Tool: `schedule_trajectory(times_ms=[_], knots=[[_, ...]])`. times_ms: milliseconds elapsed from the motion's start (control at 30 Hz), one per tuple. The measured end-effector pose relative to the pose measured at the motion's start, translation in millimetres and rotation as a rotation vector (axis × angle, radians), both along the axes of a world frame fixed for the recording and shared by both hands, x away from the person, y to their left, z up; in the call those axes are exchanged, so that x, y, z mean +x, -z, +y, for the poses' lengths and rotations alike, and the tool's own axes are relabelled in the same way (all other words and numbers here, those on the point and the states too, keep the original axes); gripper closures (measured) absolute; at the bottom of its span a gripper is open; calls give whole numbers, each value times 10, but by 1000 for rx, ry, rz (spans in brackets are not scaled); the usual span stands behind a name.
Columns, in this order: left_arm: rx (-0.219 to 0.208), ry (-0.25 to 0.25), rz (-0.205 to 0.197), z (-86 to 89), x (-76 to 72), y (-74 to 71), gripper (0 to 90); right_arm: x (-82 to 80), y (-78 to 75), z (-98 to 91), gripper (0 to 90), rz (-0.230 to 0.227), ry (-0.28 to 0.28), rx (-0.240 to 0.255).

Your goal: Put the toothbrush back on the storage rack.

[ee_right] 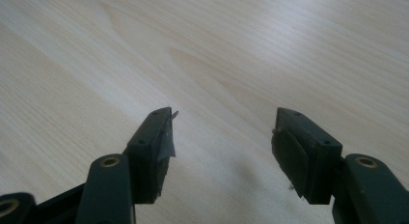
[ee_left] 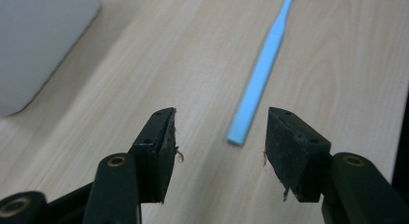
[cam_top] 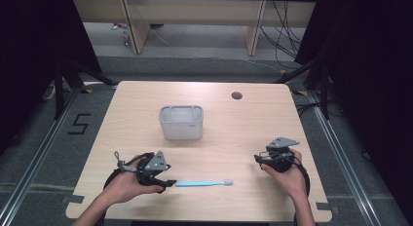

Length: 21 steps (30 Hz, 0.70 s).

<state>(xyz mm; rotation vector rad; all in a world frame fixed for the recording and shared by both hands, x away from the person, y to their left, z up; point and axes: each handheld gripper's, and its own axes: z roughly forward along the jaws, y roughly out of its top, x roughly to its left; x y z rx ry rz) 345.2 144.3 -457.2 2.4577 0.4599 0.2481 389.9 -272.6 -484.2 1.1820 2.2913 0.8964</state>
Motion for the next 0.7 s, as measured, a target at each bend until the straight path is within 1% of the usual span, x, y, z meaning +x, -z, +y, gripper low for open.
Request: schedule_trajectory(times_ms=[33,67,100,133,167,200,233,267,333,367,467,500,533,567,600,700], knots=[[3,4,16,-47,5,0,446,-1,-5,0,406,-1,-2,-3],[29,25,28,-85,24,-12,449,-3,-12,4,406,5,-1,-3],[47,40,37,-128,38,-15,454,4,-12,4,406,-5,-9,-5],[58,54,44,-174,51,-15,459,-1,-17,13,406,5,-3,-3],[51,52,52,-225,54,-3,464,1,-17,14,405,3,-10,-5],[73,70,54,-265,72,-7,476,-1,-18,19,404,8,-13,-4],[111,100,52,-301,92,-19,488,-2,-17,24,404,9,-13,-1],[140,125,53,-338,110,-28,493,-7,-17,29,405,13,-13,-1],[177,166,61,-415,130,-29,500,-9,-13,36,404,16,-15,1],[205,198,58,-450,147,-30,501,-14,-22,42,404,32,-6,8],[257,261,75,-551,179,-12,503,-12,-20,49,404,34,-6,11],[277,283,76,-582,197,-7,506,-4,-8,46,404,16,-18,2],[286,289,86,-612,205,3,516,0,-12,40,404,18,-23,-3],[286,289,86,-612,205,3,525,0,-12,43,404,20,-24,-2],[310,310,95,-670,229,17,535,1,-12,46,404,22,-25,-4],[330,326,117,-751,258,32,560,0,-10,51,404,25,-31,-6]])
